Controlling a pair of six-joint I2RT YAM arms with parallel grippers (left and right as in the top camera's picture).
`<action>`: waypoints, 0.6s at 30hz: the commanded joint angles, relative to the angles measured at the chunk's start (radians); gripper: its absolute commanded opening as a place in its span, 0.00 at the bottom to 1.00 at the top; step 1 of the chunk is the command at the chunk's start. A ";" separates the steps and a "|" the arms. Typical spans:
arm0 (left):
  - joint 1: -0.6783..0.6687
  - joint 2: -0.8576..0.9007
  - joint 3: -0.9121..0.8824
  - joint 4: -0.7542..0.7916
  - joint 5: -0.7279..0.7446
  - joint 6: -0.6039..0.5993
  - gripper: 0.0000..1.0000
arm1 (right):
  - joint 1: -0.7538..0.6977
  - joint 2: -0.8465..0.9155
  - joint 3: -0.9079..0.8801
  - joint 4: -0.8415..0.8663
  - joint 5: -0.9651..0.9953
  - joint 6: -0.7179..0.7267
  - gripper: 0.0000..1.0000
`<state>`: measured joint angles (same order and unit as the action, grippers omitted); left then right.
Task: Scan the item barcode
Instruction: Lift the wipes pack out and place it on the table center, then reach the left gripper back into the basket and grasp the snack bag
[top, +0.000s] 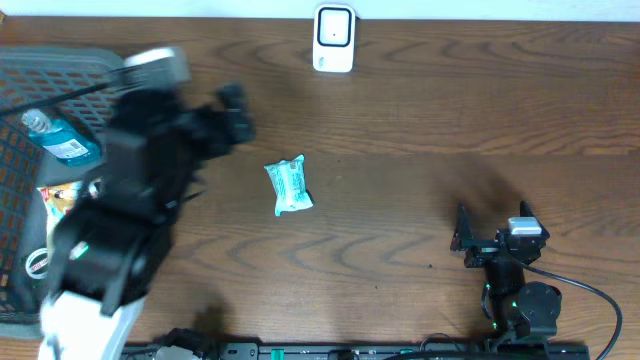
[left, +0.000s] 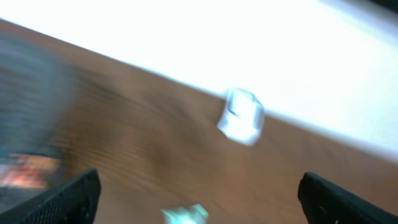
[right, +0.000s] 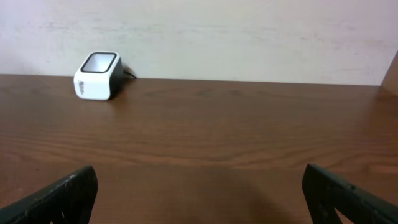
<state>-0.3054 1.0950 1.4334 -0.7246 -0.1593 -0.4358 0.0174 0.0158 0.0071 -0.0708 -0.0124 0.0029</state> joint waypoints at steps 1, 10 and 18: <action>0.186 -0.082 0.000 -0.035 -0.181 0.011 0.98 | 0.009 -0.003 -0.002 -0.003 -0.008 -0.011 0.99; 0.700 0.002 -0.027 -0.278 -0.083 -0.066 0.98 | 0.009 -0.003 -0.002 -0.003 -0.008 -0.011 0.99; 1.014 0.222 -0.092 -0.256 0.125 0.031 0.99 | 0.009 -0.003 -0.002 -0.003 -0.008 -0.011 0.99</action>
<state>0.6277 1.2491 1.3712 -0.9909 -0.1581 -0.4747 0.0174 0.0158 0.0071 -0.0704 -0.0124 0.0025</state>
